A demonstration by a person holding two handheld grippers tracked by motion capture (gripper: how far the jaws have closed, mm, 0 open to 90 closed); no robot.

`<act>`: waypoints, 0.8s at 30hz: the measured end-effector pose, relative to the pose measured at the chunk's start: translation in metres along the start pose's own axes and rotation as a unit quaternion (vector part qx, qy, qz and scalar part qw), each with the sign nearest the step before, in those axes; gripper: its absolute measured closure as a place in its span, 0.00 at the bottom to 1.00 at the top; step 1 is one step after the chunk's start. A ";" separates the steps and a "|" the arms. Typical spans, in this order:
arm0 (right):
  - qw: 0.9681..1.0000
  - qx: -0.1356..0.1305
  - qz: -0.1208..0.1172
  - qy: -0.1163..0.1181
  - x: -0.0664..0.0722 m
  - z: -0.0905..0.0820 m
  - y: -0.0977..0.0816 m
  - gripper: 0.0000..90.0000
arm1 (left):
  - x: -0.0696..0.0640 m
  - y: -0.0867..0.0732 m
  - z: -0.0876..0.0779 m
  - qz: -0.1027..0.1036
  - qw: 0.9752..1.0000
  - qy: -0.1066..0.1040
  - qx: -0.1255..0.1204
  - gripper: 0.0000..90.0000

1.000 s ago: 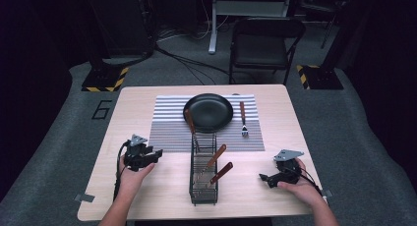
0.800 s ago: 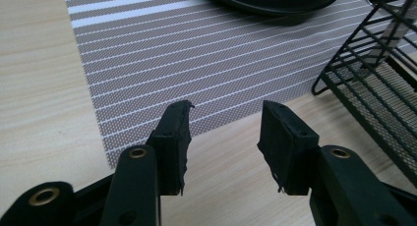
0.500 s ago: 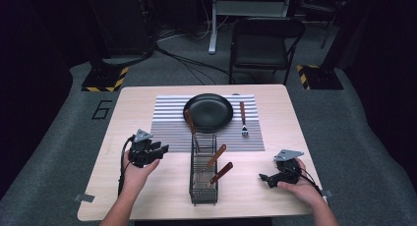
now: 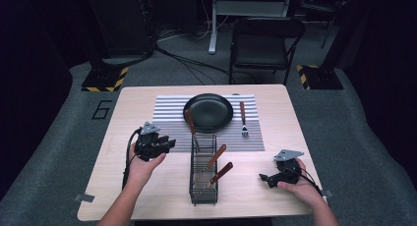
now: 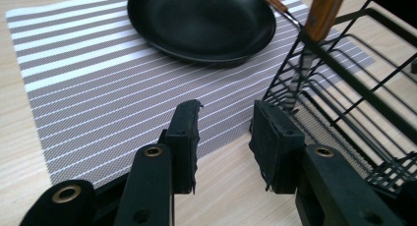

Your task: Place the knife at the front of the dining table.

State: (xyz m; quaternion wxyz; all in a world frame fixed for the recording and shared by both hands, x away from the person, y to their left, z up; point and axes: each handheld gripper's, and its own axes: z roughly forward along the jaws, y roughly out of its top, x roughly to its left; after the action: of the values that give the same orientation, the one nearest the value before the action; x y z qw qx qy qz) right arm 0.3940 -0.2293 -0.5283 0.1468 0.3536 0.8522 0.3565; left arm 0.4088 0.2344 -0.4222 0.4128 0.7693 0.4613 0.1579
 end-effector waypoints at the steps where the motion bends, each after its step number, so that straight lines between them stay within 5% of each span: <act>1: 1.000 0.000 0.000 0.000 0.000 0.000 0.000 0.00 | -0.001 0.001 0.000 0.001 1.000 -0.001 0.001 0.70; 24: 1.000 0.000 0.000 0.000 0.000 0.000 0.000 0.00 | -0.028 0.034 0.010 0.020 0.999 -0.039 -0.014 0.71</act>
State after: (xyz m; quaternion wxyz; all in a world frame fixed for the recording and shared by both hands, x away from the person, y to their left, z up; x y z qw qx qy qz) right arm 0.3940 -0.2294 -0.5283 0.1465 0.3531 0.8525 0.3564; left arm 0.4203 0.1982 -0.3983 0.4377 0.7782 0.4273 0.1421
